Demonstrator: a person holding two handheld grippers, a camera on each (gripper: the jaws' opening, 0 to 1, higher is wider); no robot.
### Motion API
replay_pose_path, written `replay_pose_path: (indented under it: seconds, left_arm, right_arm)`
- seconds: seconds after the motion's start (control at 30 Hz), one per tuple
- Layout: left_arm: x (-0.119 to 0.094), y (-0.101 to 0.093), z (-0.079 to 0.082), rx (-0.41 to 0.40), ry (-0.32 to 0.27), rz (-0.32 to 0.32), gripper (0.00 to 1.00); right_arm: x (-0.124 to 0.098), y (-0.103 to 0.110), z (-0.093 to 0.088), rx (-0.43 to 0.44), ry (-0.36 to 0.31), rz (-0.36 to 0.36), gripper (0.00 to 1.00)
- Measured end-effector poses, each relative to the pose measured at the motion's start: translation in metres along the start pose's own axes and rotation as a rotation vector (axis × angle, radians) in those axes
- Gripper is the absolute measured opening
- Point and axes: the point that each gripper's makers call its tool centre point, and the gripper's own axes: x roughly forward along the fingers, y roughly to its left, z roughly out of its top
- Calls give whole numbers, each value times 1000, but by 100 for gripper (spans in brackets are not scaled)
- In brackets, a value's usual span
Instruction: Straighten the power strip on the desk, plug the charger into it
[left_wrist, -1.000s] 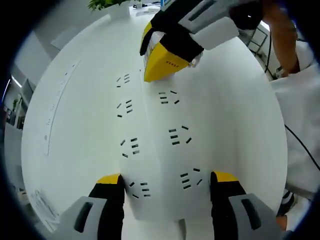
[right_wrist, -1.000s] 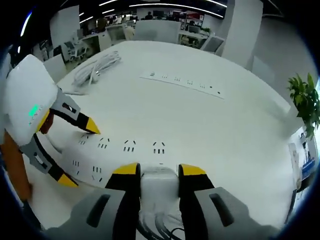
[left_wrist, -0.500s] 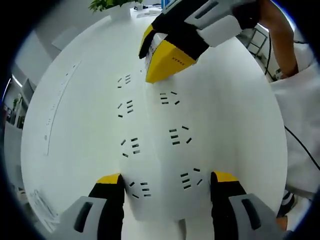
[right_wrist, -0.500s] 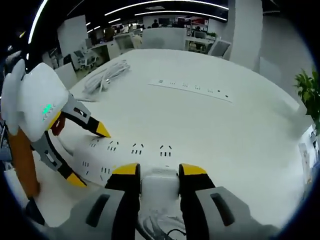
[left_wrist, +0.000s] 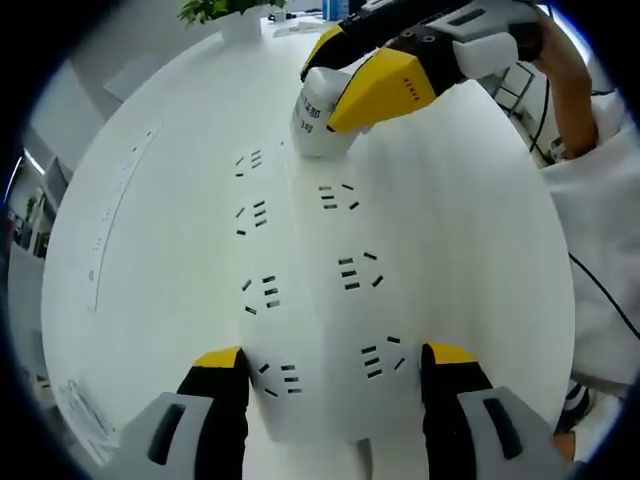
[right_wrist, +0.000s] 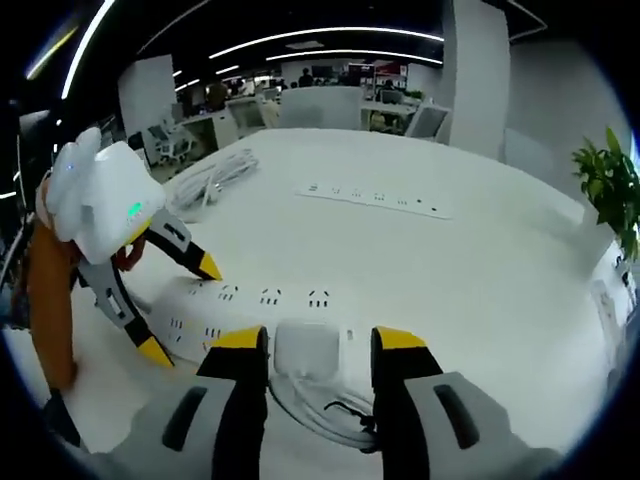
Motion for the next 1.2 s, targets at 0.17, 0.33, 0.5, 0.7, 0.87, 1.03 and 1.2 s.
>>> replay_pose_path:
  seconds: [0.17,0.33,0.5,0.7,0.87,1.03,1.2]
  left_arm:
    - [0,-1,1,7,2,-2,71]
    - [1,-1,3,13,-3,-4,71]
    - [2,0,4,0,-11,-2,72]
    - [3,2,6,-8,-3,3,72]
    - [3,1,6,-12,-4,3,72]
    - [3,1,5,-19,-16,4,73]
    - [4,1,6,-20,-20,5,73]
  right_arm:
    - [6,7,1,-85,21,37,26]
    - [10,5,9,-65,102,88,25]
    - [16,3,12,-102,186,90,24]
    - [24,2,17,-163,152,78,24]
    - [26,4,15,-162,185,99,24]
    - [23,5,10,-238,213,150,27]
    - [18,4,4,-277,229,134,28]
